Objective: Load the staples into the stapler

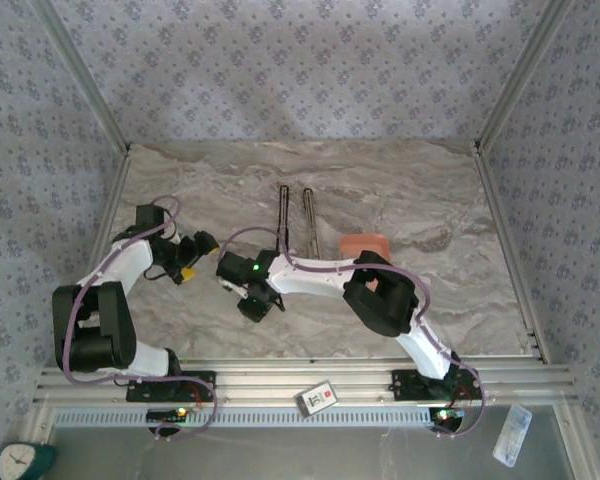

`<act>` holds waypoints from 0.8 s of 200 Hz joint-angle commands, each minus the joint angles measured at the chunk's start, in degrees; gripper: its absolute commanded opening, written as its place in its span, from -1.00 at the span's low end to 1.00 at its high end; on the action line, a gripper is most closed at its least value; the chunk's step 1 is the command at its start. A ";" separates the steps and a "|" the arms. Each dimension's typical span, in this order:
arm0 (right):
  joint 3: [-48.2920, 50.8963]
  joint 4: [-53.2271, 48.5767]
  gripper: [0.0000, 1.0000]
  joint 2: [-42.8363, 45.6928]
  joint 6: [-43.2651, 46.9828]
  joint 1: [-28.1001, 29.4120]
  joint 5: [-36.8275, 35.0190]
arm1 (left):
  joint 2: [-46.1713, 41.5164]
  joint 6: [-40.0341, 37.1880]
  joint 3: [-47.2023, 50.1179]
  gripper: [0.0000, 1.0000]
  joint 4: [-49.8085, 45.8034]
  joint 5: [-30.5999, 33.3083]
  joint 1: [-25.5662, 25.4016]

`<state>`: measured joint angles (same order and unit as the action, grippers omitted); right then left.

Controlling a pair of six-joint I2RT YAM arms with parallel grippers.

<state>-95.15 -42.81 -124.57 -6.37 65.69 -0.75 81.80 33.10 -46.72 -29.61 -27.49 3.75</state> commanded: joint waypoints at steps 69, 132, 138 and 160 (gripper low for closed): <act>-1.18 -2.59 -0.47 -1.77 -4.25 0.26 -1.57 | -0.72 0.38 0.49 0.82 0.29 -0.39 0.21; -3.20 -9.67 -0.60 -0.48 -16.03 -0.40 -7.06 | -1.74 0.23 1.02 0.82 -0.26 -0.20 0.14; -2.74 -9.89 -0.60 0.21 -17.20 -0.57 -7.23 | -2.05 0.29 1.15 0.82 -0.22 -0.04 0.19; 0.54 -9.76 -0.60 3.48 -21.78 -1.18 -7.68 | -3.08 0.59 1.63 0.82 0.01 0.05 0.19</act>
<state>-96.77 -48.95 -124.64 -20.40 65.19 -6.07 80.90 33.10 -45.69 -29.71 -27.44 3.75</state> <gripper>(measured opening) 0.201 0.911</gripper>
